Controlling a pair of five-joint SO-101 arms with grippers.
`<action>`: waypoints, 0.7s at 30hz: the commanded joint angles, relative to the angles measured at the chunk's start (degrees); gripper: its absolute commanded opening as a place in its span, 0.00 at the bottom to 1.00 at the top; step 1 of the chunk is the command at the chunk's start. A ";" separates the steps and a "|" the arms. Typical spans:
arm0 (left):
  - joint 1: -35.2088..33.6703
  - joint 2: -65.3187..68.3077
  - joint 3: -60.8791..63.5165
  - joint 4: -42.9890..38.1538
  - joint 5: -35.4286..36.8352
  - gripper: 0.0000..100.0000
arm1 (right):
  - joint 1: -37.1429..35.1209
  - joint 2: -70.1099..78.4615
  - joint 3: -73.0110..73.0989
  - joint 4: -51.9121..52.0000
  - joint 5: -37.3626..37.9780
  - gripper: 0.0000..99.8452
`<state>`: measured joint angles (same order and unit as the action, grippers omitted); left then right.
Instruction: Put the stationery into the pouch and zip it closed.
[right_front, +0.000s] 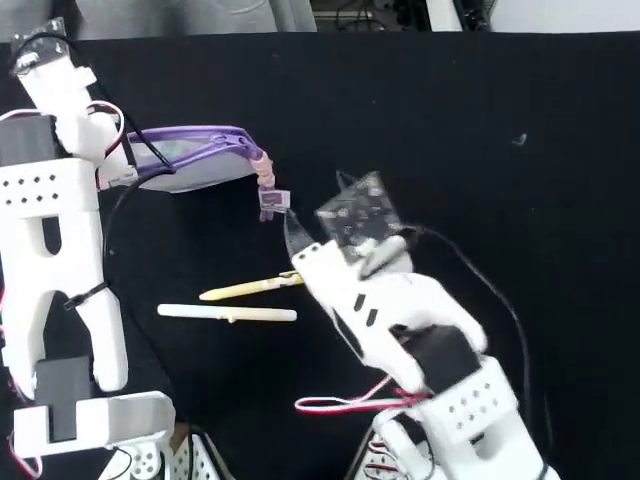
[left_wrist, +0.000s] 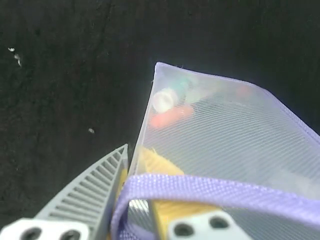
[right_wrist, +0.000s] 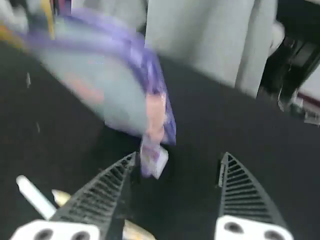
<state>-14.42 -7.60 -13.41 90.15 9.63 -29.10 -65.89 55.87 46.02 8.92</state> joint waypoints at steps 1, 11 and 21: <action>-1.36 0.18 3.12 -3.25 -0.97 0.03 | 1.93 0.13 5.32 -1.76 2.11 0.24; -2.95 0.18 2.59 -3.25 -0.79 0.03 | -5.10 0.57 14.90 -6.42 2.20 0.24; -9.36 0.53 2.51 -7.03 -0.70 0.03 | -7.82 3.65 15.87 -7.82 2.29 0.24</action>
<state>-20.48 -7.69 -10.42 84.62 9.36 -35.43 -64.57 72.57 39.69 10.77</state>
